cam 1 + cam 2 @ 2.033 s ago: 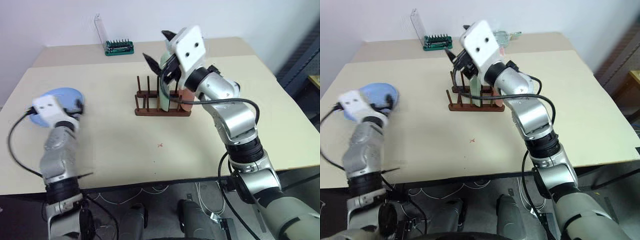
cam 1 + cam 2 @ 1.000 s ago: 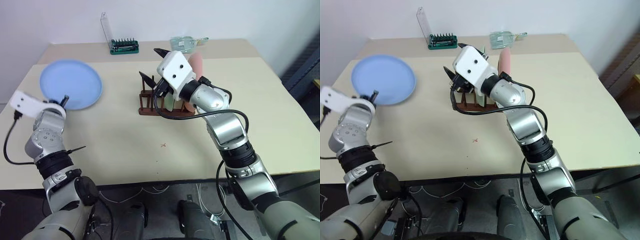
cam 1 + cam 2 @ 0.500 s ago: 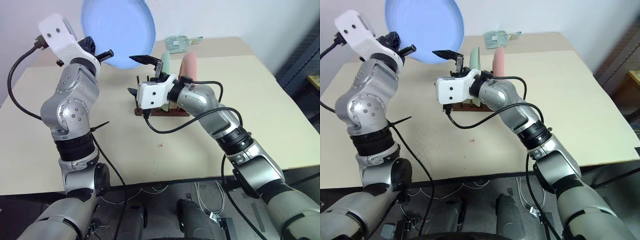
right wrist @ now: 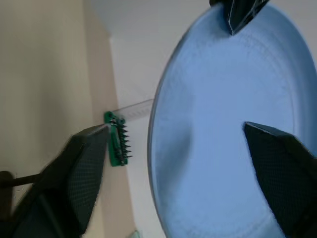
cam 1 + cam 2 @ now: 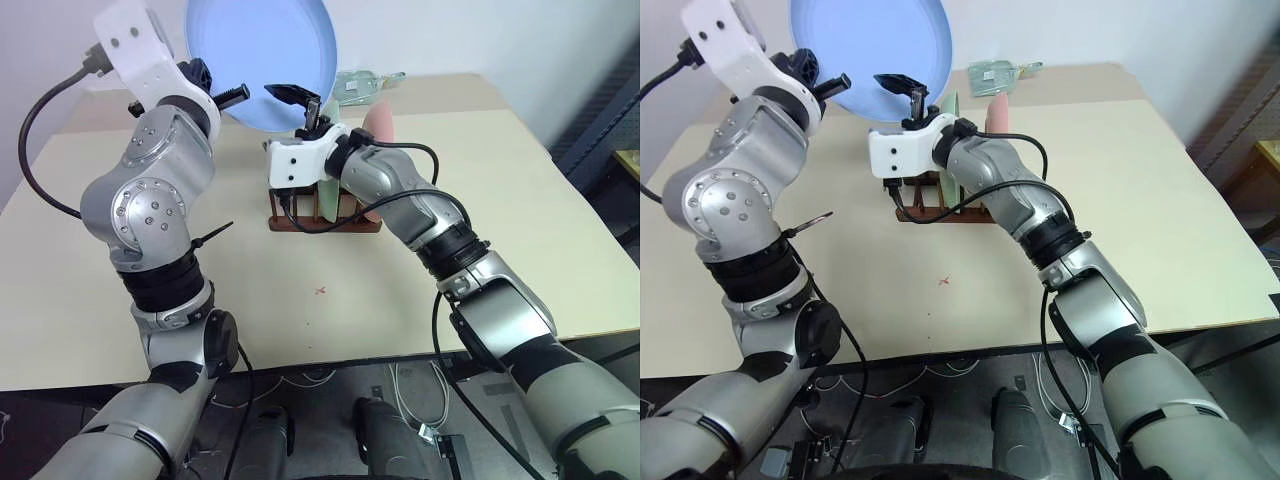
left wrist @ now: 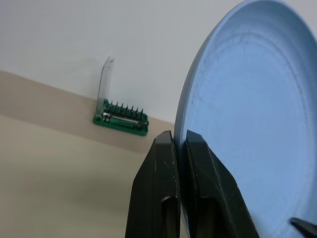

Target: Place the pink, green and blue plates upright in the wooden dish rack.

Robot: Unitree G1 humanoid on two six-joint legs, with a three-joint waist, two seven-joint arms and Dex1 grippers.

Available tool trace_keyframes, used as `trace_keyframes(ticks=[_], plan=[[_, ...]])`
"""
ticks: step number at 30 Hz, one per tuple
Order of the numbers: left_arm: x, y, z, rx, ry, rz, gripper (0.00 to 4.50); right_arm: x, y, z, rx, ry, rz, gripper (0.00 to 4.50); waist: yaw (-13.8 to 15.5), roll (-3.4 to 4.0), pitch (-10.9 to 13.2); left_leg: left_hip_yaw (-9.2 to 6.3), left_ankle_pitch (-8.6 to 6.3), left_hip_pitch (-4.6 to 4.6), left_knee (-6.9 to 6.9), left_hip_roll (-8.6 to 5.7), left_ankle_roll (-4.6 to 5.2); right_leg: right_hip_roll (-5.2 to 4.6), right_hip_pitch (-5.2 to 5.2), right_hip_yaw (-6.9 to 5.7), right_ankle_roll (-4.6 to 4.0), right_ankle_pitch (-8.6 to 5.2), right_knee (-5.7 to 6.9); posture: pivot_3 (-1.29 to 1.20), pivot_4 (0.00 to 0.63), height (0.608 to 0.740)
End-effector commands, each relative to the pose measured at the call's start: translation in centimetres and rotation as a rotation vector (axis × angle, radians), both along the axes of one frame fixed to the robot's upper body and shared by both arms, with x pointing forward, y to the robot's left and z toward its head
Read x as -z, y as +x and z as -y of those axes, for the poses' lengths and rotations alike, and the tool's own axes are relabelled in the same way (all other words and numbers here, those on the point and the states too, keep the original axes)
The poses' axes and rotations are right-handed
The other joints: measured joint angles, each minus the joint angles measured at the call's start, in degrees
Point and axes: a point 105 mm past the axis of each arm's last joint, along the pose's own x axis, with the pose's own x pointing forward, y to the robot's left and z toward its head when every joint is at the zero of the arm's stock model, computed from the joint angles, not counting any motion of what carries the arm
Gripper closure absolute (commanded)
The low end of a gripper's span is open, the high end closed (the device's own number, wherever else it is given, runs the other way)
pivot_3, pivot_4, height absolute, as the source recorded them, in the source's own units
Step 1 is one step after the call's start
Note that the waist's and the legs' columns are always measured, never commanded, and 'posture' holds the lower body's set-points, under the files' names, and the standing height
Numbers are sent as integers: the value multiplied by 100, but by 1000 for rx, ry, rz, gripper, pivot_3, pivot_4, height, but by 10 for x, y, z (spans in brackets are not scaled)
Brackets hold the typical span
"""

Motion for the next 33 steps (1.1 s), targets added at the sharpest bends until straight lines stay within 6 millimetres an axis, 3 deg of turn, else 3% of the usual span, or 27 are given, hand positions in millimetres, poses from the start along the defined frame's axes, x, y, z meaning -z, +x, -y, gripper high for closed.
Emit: trace_keyframes(ticks=[1, 5, 9, 12, 14, 15, 18, 23, 26, 29, 33], plan=[[-20, -12, 1, 12, 2, 87, 4500, -23, -5, -3, -13, 42, 62, 2368, 1, 0, 0, 0, 0, 0, 0, 0, 0, 0, 0, 0, 0, 0, 0, 0, 150, 740], [-20, -12, 0, 16, -9, 90, 4500, -22, -6, -3, -16, 43, 62, 4429, 0, 0, 0, 0, 0, 0, 1, 0, 0, 0, 0, 0, 0, 0, 0, 0, 150, 740], [-23, -13, 2, 43, -34, 119, 4500, -23, -6, -2, -11, 47, 71, 4476, 1, 1, 1, 0, 0, 0, 1, -1, 0, 0, 0, 1, 0, 0, 1, 0, 150, 740], [-26, -15, 1, 62, -94, 155, 3519, -21, -7, -2, -11, 42, 70, 4500, 3, 1, 1, 1, 0, 0, 1, -1, 0, 0, 0, 1, 0, 0, 0, 0, 150, 740], [-39, -21, -5, 77, -153, 238, 2593, -20, -7, -2, -15, 43, 68, 4500, -1, 1, 1, 1, 0, 0, 1, -1, 0, 0, 0, 1, 0, 0, 0, 0, 150, 740], [-47, -25, -11, 69, -187, 287, 1874, -20, -8, -3, -18, 46, 64, 4500, -4, 1, 1, 1, 0, 0, 1, 0, 0, 0, 0, 1, 0, 0, 0, 0, 150, 740], [-65, -35, -40, 13, -307, 410, 659, -19, -10, -3, -31, 58, 53, 4500, -9, 0, 1, 1, 0, 0, 1, 0, -1, 0, -1, 1, 0, 0, 0, 0, 150, 740], [-69, -47, -98, -221, -248, 474, 659, -22, -15, -6, -68, 86, 46, 4500, -15, 1, 1, 3, 0, 2, -2, 1, -1, 0, -1, 2, 0, 0, 1, 0, 150, 740], [-50, -48, -140, -390, -126, 405, 659, -23, -19, -6, -102, 146, 0, 4500, -17, 2, 1, 3, 1, 3, -3, 0, -1, 1, -1, 3, 0, 0, 2, 0, 150, 740], [-34, -46, -158, -454, -39, 342, 659, -25, -22, -6, -126, 181, -25, 4500, -6, 1, 1, 2, 1, 3, -1, 0, 0, 2, -1, 3, 0, 0, 5, 0, 150, 740], [58, -23, -167, -410, 361, -12, 659, -44, -44, -7, -284, 411, -169, 4500, -35, 8, -2, 2, 0, 5, -4, 0, 0, 1, -1, 4, 0, 0, 5, 0, 150, 740]])
